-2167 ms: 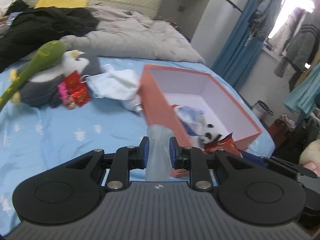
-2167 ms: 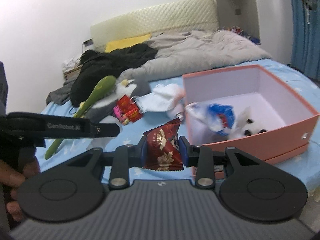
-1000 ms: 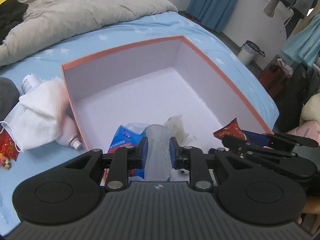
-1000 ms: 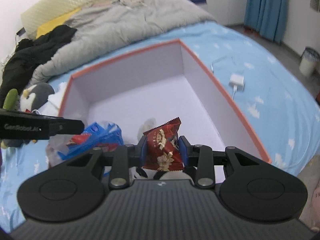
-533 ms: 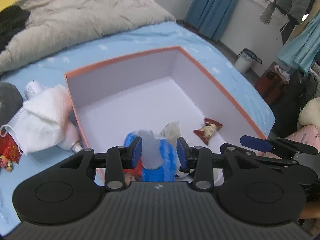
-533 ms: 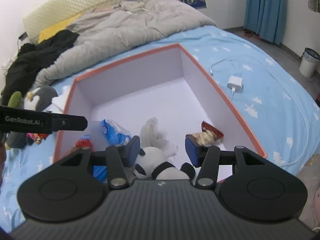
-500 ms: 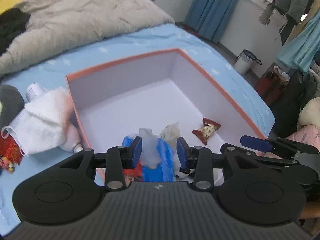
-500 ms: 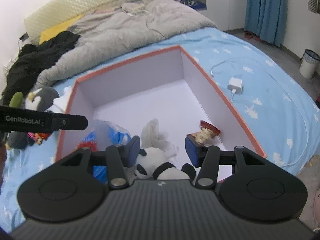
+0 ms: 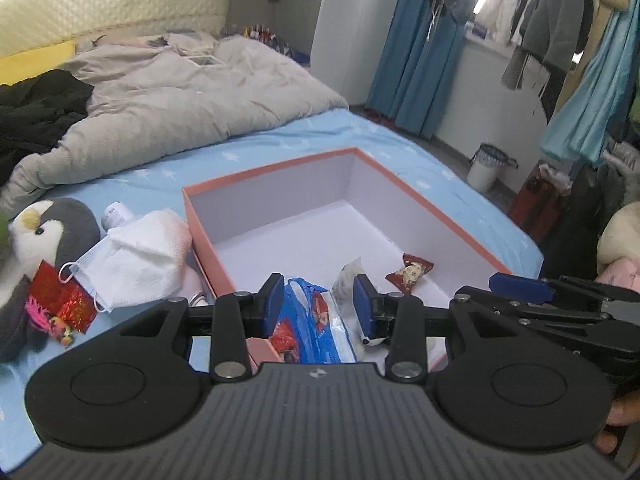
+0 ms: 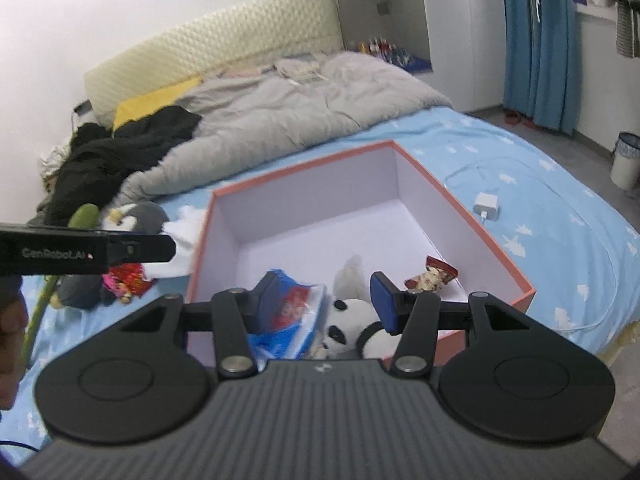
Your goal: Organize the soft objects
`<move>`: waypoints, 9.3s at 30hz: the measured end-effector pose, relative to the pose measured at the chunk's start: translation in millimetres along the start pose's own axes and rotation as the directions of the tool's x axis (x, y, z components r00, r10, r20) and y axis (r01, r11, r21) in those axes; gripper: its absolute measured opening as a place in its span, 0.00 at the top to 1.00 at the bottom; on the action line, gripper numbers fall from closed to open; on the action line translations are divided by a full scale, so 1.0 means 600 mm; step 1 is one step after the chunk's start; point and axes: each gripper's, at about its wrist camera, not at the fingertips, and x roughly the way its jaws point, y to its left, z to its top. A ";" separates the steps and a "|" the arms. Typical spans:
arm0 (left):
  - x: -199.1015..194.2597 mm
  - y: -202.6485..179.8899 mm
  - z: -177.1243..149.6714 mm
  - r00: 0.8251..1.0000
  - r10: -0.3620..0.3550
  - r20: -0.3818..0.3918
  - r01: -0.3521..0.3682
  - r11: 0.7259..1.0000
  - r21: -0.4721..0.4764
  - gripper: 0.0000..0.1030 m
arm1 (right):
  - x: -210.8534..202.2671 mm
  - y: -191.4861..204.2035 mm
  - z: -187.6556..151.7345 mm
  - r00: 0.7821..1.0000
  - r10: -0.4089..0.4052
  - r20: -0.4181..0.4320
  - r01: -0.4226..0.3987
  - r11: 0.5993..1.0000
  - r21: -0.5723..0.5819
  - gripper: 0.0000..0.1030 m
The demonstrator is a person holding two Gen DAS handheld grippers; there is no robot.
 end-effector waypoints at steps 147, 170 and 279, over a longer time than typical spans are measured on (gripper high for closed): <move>-0.071 0.354 -0.291 0.961 0.272 -0.037 -0.263 0.871 -0.414 0.68 | 0.113 0.392 -0.201 0.995 0.100 -0.023 -0.088 0.711 -0.698 0.96; -0.095 0.255 -0.342 0.966 0.223 -0.128 -0.254 0.906 -0.339 0.68 | 0.041 0.279 -0.276 0.942 0.229 -0.246 -0.309 0.878 -0.365 0.92; 0.117 -0.010 0.074 0.982 -0.056 -0.180 0.051 0.998 -0.031 0.68 | 0.046 0.040 0.070 1.000 0.005 -0.015 -0.006 0.998 -0.065 0.93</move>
